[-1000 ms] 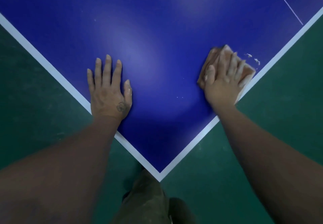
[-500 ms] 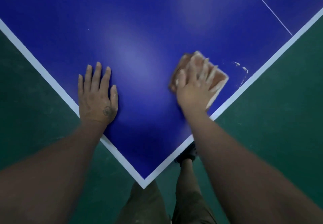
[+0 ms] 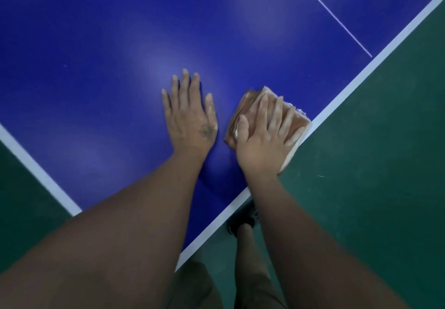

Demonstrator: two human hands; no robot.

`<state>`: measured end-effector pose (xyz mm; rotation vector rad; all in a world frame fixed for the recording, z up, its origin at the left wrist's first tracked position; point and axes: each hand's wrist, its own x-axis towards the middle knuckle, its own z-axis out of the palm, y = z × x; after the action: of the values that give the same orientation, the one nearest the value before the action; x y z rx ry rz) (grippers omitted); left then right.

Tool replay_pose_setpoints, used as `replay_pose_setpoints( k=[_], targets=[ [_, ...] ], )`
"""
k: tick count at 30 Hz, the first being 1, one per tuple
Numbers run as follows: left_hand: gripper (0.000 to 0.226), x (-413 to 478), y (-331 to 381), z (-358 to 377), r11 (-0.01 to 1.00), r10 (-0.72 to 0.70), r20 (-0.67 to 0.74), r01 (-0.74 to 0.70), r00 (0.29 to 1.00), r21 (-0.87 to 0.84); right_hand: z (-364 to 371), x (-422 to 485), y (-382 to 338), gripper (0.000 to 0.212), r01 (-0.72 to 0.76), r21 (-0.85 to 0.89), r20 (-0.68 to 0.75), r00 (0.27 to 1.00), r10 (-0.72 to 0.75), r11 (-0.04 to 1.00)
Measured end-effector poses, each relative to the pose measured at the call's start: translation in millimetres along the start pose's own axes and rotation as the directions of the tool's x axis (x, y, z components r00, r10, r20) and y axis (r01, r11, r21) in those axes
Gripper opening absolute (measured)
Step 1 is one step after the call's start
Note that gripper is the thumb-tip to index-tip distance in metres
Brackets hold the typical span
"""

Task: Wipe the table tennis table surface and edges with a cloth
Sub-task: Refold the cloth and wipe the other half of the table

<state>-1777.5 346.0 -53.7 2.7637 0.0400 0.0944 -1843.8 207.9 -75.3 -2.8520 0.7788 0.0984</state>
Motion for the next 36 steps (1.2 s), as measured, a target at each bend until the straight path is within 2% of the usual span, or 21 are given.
replay_pose_setpoints(
  k=[5,9,11,15,19,22,24,27,29,31,34,36],
  targets=[
    [0.066,7.4,41.0,32.9,0.982,-0.063,0.005,0.061,0.998,0.18,-21.8,117.6,40.6,0.072,0.017,0.006,0.019,1.0,-0.017,1.0],
    [0.064,10.2,43.7,35.9,0.98,-0.071,0.01,0.068,0.997,0.189,-41.2,205.1,55.8,0.072,0.006,0.015,0.054,0.999,-0.007,1.0],
    [0.061,12.0,45.0,35.4,0.982,-0.071,0.012,0.068,0.997,0.177,-43.2,219.7,59.3,0.071,0.008,0.025,0.056,0.998,-0.01,1.0],
    [0.057,13.1,43.1,35.8,0.984,-0.061,-0.005,0.061,0.998,0.168,-30.2,163.6,50.7,0.065,0.053,0.004,-0.017,0.998,-0.052,0.999],
    [0.055,13.6,42.2,38.4,0.989,-0.059,-0.033,0.063,0.998,0.13,-7.4,73.0,27.1,0.064,0.276,0.0,0.007,0.961,-0.276,0.961],
    [0.054,13.6,40.5,38.4,0.992,-0.055,-0.054,0.061,0.997,0.114,-7.0,100.6,17.2,0.062,0.351,0.028,-0.015,0.936,-0.351,0.936],
    [0.054,14.1,40.7,39.2,0.992,-0.057,-0.062,0.063,0.996,0.107,-15.3,163.5,17.4,0.061,0.323,0.008,-0.025,0.946,-0.323,0.946],
    [0.054,12.8,41.0,40.5,0.993,-0.056,-0.069,0.063,0.996,0.098,-34.4,261.0,31.3,0.065,0.131,0.032,0.041,0.99,-0.132,0.991],
    [0.055,13.1,40.1,41.3,0.993,-0.054,-0.069,0.06,0.996,0.098,-42.0,284.1,37.3,0.066,0.083,0.025,0.083,0.993,-0.085,0.996],
    [0.055,13.3,38.8,41.5,0.993,-0.055,-0.066,0.062,0.996,0.102,-43.0,266.9,32.6,0.065,0.139,0.011,0.058,0.989,-0.139,0.99],
    [0.057,13.1,36.8,42.3,0.992,-0.057,-0.059,0.063,0.997,0.112,-31.7,196.0,27.4,0.064,0.28,0.005,0.057,0.958,-0.28,0.96],
    [0.057,12.4,35.4,43.0,0.991,-0.061,-0.058,0.067,0.996,0.117,-23.5,144.1,36.8,0.065,0.316,0.025,0.074,0.946,-0.317,0.949]
  ],
)
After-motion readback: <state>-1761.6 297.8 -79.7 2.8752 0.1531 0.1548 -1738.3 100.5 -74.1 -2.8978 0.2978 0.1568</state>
